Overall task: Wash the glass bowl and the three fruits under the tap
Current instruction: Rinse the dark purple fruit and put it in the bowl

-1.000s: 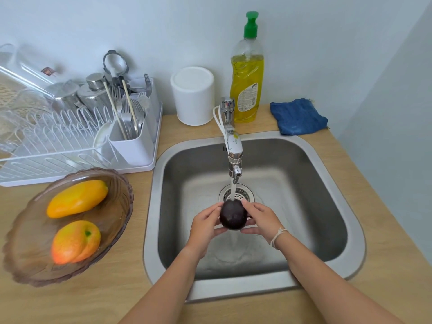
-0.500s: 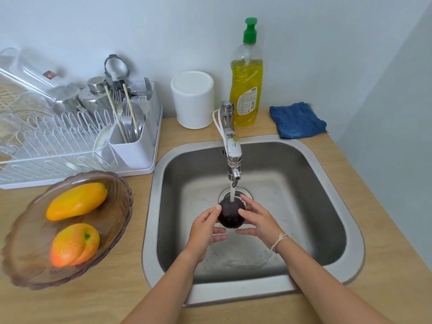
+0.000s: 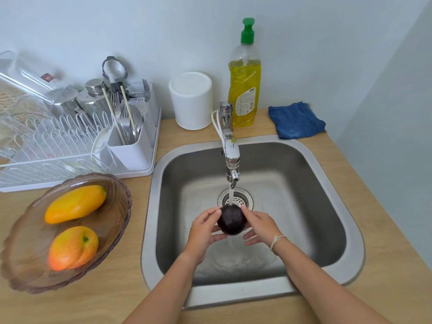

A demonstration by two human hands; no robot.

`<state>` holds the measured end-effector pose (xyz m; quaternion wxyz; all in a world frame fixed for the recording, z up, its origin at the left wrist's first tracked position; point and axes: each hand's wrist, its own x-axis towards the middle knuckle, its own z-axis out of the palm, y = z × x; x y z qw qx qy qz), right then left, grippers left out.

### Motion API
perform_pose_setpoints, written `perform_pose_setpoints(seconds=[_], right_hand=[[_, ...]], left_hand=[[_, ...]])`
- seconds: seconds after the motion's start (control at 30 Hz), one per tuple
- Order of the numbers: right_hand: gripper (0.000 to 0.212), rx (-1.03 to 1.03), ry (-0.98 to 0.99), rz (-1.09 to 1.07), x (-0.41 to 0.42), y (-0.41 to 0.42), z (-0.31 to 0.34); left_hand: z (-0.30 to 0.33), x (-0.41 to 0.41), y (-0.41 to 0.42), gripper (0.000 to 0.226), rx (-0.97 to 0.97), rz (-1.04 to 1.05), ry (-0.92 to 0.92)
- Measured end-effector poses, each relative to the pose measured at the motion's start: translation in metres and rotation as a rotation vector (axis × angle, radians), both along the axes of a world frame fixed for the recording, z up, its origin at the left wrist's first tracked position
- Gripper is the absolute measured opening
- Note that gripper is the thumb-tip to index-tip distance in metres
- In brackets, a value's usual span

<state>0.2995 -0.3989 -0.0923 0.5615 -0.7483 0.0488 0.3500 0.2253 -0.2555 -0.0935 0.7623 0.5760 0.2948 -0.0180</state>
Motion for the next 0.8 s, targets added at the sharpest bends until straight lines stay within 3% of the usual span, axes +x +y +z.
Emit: perform_pose_setpoints(seconds=[0.1,0.33,0.63,0.8], right_hand=[[0.011,0.139,-0.046,-0.061,0.0005,0.0001,-0.0026],[0.024,0.312,0.003,0.072,-0.0028,-0.0016,0.0050],[0.017,0.229,0.010,-0.067,-0.0003,-0.0018,0.0042],[0.028,0.194,0.003,-0.076,-0.0012,-0.0001,0.0019]], left_hand=[[-0.0008,0.0004,-0.0012,0.024,0.025,-0.025,0.067],[-0.0019,0.0001,0.0002,0.036,0.045,0.009,0.108],[0.0001,-0.0004,0.0000,0.032,-0.020,-0.087,0.022],[0.0002,-0.0015,0.0000,0.035,0.061,-0.088,0.059]])
